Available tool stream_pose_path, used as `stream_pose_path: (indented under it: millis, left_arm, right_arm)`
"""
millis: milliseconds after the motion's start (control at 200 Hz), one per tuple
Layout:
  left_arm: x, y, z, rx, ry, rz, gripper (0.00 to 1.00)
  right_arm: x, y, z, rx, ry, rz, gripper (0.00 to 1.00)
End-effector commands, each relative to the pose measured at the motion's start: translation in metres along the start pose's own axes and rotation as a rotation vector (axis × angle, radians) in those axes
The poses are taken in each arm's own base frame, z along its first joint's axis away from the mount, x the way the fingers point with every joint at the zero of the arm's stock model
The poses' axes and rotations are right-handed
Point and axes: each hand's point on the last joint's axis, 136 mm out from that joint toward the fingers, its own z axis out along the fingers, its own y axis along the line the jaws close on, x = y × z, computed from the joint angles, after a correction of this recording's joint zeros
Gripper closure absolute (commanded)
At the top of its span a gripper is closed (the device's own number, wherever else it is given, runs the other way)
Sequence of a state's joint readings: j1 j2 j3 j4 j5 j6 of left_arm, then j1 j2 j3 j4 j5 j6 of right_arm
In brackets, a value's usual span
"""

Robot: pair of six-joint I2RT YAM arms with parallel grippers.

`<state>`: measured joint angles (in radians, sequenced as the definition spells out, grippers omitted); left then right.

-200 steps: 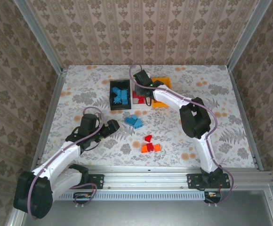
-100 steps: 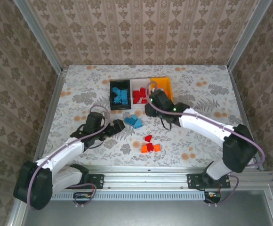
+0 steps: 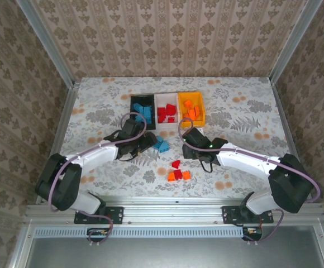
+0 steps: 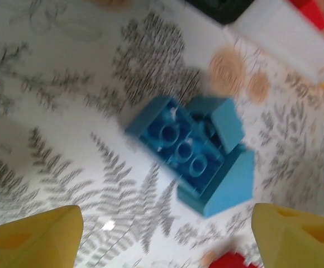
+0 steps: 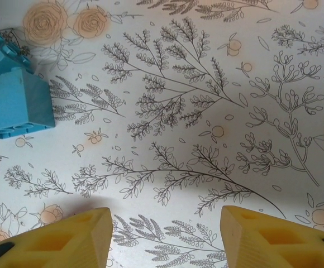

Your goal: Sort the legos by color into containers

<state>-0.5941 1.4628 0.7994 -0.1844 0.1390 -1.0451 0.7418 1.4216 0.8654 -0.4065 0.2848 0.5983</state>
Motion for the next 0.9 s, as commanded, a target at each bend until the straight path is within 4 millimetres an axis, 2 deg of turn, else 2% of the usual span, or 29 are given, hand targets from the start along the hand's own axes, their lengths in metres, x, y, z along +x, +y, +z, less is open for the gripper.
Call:
stream_pose_path:
  millis: [0, 40, 95, 170, 285, 405, 525, 710, 895]
  left_arm:
    - [-0.015, 0.002, 0.003, -0.080, -0.024, -0.151, 0.26]
    - [-0.017, 0.001, 0.007, -0.095, -0.016, -0.188, 0.29]
    - [-0.017, 0.003, 0.012, -0.123, 0.013, -0.249, 0.43]
    - [-0.012, 0.007, 0.019, -0.149, 0.050, -0.338, 0.47]
    - [-0.009, 0.007, 0.016, -0.174, 0.045, -0.407, 0.42]
    - [-0.010, 0.008, 0.003, -0.225, 0.011, -0.447, 0.32]
    - [-0.010, 0.006, 0.007, -0.274, 0.030, -0.483, 0.22]
    - [-0.005, 0.003, 0.029, -0.328, 0.085, -0.534, 0.23]
    - [-0.008, 0.002, 0.030, -0.347, 0.052, -0.566, 0.23]
  right_arm:
    - [-0.013, -0.011, -0.011, 0.015, -0.069, 0.016, 0.45]
    - [-0.013, -0.014, -0.012, 0.015, -0.076, 0.023, 0.45]
    - [-0.014, -0.019, -0.014, 0.011, -0.088, 0.038, 0.45]
    - [-0.013, -0.025, -0.017, 0.005, -0.099, 0.054, 0.45]
    - [-0.010, -0.037, -0.021, 0.006, -0.118, 0.072, 0.44]
    - [-0.006, -0.050, -0.023, 0.000, -0.133, 0.101, 0.44]
    - [-0.005, -0.060, -0.026, -0.011, -0.149, 0.126, 0.43]
    - [-0.002, -0.074, -0.034, -0.011, -0.179, 0.146, 0.42]
    - [0.003, -0.085, -0.040, -0.014, -0.201, 0.171, 0.42]
